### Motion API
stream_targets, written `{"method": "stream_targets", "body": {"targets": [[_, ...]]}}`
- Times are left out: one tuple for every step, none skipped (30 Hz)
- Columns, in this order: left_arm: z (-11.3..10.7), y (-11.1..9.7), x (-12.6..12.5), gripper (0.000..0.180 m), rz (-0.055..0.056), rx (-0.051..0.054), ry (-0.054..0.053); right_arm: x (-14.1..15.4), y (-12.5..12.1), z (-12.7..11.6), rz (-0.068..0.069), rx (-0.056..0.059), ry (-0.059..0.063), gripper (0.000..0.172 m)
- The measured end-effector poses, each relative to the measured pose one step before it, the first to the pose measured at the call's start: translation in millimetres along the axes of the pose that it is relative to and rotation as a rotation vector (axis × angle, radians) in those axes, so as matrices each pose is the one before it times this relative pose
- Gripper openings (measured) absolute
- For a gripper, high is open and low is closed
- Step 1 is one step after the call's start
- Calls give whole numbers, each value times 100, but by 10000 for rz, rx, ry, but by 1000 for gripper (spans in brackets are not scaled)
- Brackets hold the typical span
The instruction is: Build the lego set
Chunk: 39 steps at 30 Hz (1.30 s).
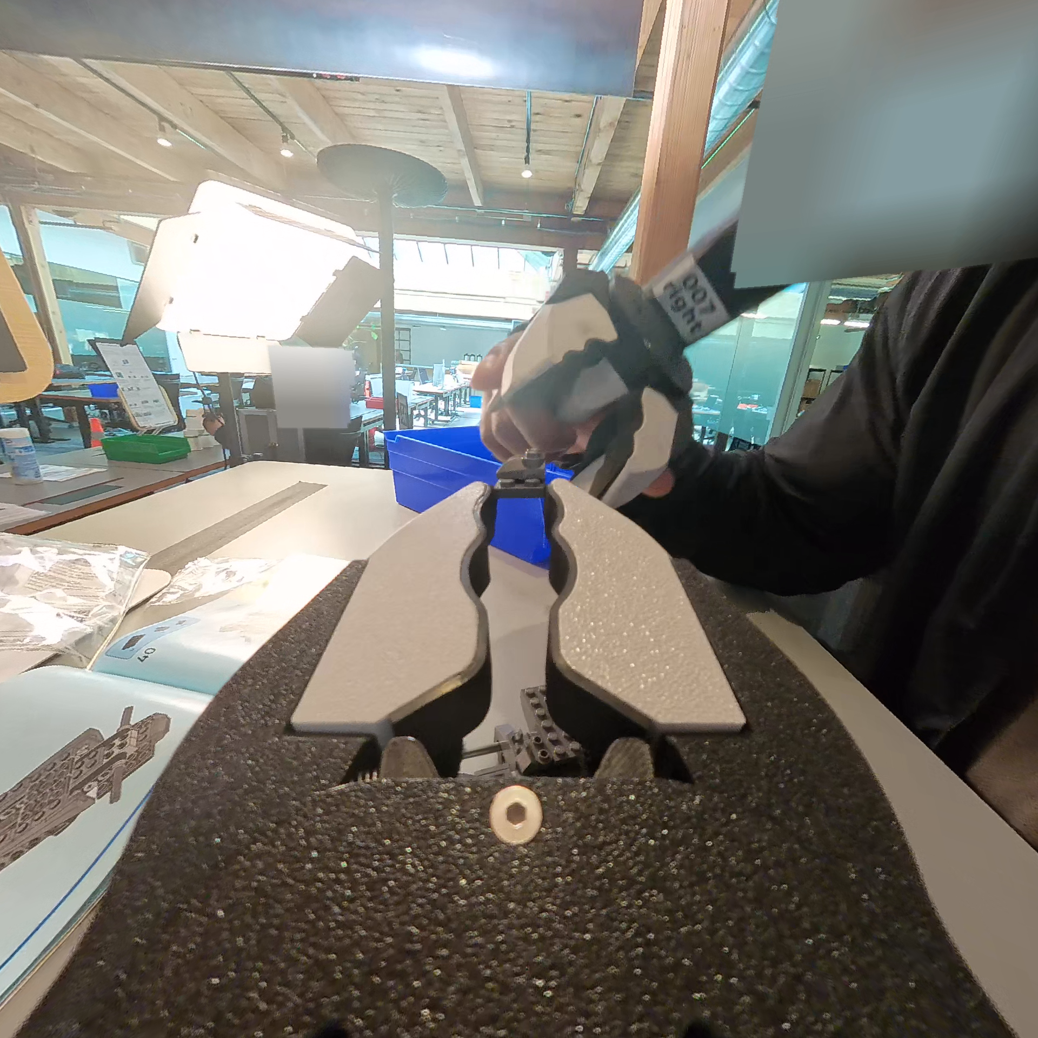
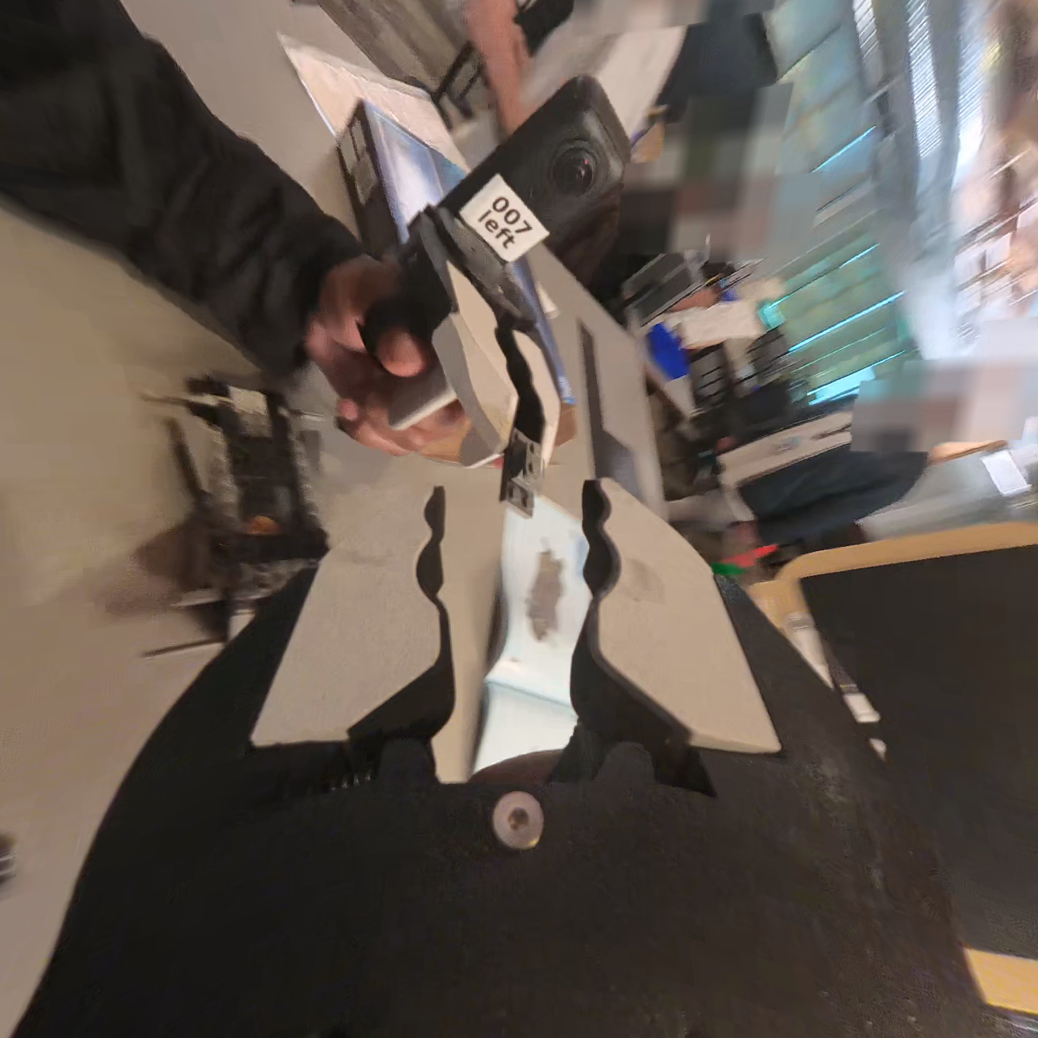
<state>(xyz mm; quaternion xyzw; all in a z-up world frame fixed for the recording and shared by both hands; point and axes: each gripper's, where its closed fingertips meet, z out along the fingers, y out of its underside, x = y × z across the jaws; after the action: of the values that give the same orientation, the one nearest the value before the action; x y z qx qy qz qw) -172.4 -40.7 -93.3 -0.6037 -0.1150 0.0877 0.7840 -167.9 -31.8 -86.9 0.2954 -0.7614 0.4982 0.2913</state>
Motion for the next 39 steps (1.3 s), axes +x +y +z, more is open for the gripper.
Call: {"method": "stream_targets", "body": {"targets": [[23, -81, 73, 16, -64, 49, 63, 276, 88, 111, -633, 137, 563, 50], [30, -20, 82, 16, -43, 25, 53, 276, -39, 163, -430, 121, 461, 53], [39, -2, 65, 16, -33, 8, 41, -55, -44, 206, -310, 53, 145, 53], [27, 3, 66, 16, -31, 9, 46, 4, 35, 246, -325, -33, 178, 53], [32, 20, 46, 16, -33, -2, 34, 59, 26, 218, -322, -41, 203, 52], [10, 1, 32, 16, -28, 6, 32, 23, -38, 185, -234, 4, 148, 51], [9, -27, 38, 16, -27, 18, 31, 91, -116, 126, -182, 46, 172, 49], [-10, -23, 24, 16, -27, 26, 26, -18, -208, 78, -133, 107, 80, 47], [-1, -25, 25, 16, -33, 14, 27, 5, -194, 64, -89, 93, 80, 44], [-1, -4, 29, 16, -26, 8, 26, 60, -192, 44, -118, 93, 123, 42], [6, -3, 23, 16, -15, 2, 24, -53, -204, 33, -101, 106, 29, 39], [2, 10, 33, 16, -18, -1, 31, -16, -108, 52, -49, 53, 37, 36], [8, 3, 53, 16, -26, 12, 43, -18, -11, 69, -51, 6, 44, 33], [17, 19, 28, 16, -35, 9, 33, -107, 3, 75, -51, 8, -13, 30], [25, 15, 38, 16, -29, 6, 34, -22, 48, 78, -43, -29, 46, 27], [31, 24, 12, 16, -24, 2, 15, -14, 23, 63, -55, -18, 59, 23], [10, -22, 15, 16, -27, 29, 15, -186, -25, 38, -20, 20, -74, 18], [-18, -58, -37, 16, -40, 52, -8, -45, 17, 59, -11, -19, 21, 15], [-31, -52, -32, 16, -43, 44, 3, 35, -7, 63, -41, -10, 85, 15], [-34, 6, -38, 16, -26, -1, -6, 9, 29, 44, -33, -26, 34, 15], [-21, 6, -69, 16, 1, -2, -41, 2, 50, 41, -36, -43, 27, 15], [-18, -10, -9, 16, 2, 11, -17, 6, 14, 28, -7, -7, 29, 15], [-9, 5, 8, 16, -12, -7, 16, -16, -22, 9, 35, 14, -1, 15], [-1, -7, -7, 16, -9, -17, -5, 7, 11, 15, 5, -8, -2, 14], [-3, -16, -52, 16, -11, 2, -38, 42, 36, 30, -43, -30, 30, 14], [-16, -15, -31, 16, -39, 10, -17, 28, 2, 30, -66, -22, 46, 14], [-27, 1, -44, 16, -50, 2, -8, 18, 20, 43, -65, -34, 36, 13], [-25, -3, -48, 16, -50, 4, -11, 14, 17, 56, -19, -40, 19, 13], [-29, 5, 1, 16, -35, 6, 28, -14, -31, 24, 44, 11, -16, 13], [-7, -11, 38, 16, -23, 17, 37, 10, -55, 5, 89, 29, -35, 13], [27, -77, 35, 16, -36, 69, 20, 64, -40, -13, 98, 28, 8, 13], [33, -105, 52, 16, -51, 95, 28, 87, -66, -20, 135, 47, 15, 13], [35, -53, 72, 16, -30, 62, 42, 42, -66, -29, 153, 58, -30, 13], [24, -4, 48, 16, 3, 16, 30, -6, -43, -40, 117, 42, -55, 13], [15, 47, 13, 16, 22, -25, 2, -42, -2, -16, 85, 16, -64, 13], [5, 43, 8, 16, 14, -32, 1, -35, 1, -10, 89, 11, -57, 13], [-11, 16, 32, 16, 13, -12, 24, -42, -27, -5, 109, 33, -51, 13], [-8, 35, 15, 16, 14, -17, 12, -44, -10, -3, 123, 22, -56, 12], [-6, 44, -1, 16, 25, -36, 2, -46, 27, 4, 78, 9, -57, 13]]}}
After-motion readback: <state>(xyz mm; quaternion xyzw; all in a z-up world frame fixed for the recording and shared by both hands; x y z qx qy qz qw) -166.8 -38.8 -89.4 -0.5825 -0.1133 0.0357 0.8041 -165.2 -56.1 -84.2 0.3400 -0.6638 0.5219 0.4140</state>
